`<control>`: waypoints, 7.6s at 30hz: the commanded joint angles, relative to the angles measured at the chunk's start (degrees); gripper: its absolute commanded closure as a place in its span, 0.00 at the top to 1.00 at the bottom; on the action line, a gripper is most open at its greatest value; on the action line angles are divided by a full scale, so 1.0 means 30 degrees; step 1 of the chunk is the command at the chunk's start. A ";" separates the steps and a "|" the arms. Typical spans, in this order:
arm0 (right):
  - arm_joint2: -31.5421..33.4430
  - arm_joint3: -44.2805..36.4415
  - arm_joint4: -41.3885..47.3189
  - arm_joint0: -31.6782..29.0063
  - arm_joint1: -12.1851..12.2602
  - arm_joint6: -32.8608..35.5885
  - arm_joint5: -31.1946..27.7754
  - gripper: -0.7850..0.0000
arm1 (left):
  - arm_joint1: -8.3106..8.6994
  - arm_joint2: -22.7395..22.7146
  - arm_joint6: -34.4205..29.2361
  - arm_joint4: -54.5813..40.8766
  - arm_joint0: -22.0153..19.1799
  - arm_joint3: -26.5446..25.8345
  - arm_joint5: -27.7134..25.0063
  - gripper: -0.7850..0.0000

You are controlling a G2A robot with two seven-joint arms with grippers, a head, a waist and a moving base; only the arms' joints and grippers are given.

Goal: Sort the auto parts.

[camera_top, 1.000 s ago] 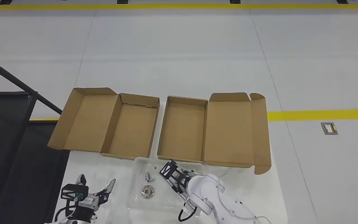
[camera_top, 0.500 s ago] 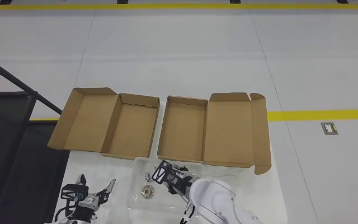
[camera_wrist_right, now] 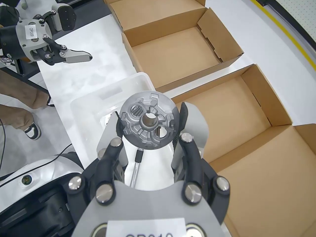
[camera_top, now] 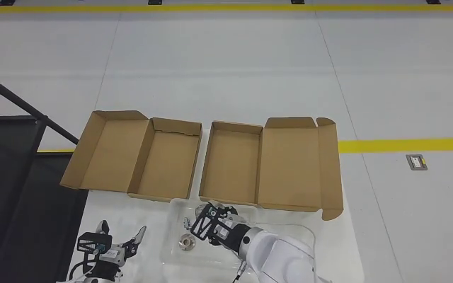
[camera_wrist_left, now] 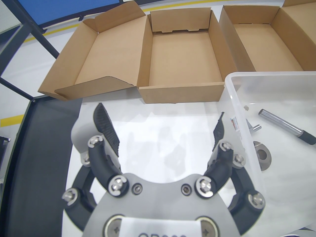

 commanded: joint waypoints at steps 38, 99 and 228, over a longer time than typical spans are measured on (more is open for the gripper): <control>-0.7000 3.0504 1.0183 1.7212 -1.0067 -0.5343 1.3582 0.00 | 0.0000 0.0000 0.0000 0.0000 0.0000 0.0000 0.0000 1.00; -0.1109 1.6096 0.5687 1.0715 -0.5421 -0.4931 0.3778 1.00 | 0.0000 0.0000 0.0000 0.0000 0.0000 0.0000 0.0000 1.00; 0.1504 0.4933 0.0117 0.1588 -0.4777 0.6373 0.0348 0.00 | 0.0000 0.0000 0.0000 0.0000 0.0000 0.0000 0.0000 1.00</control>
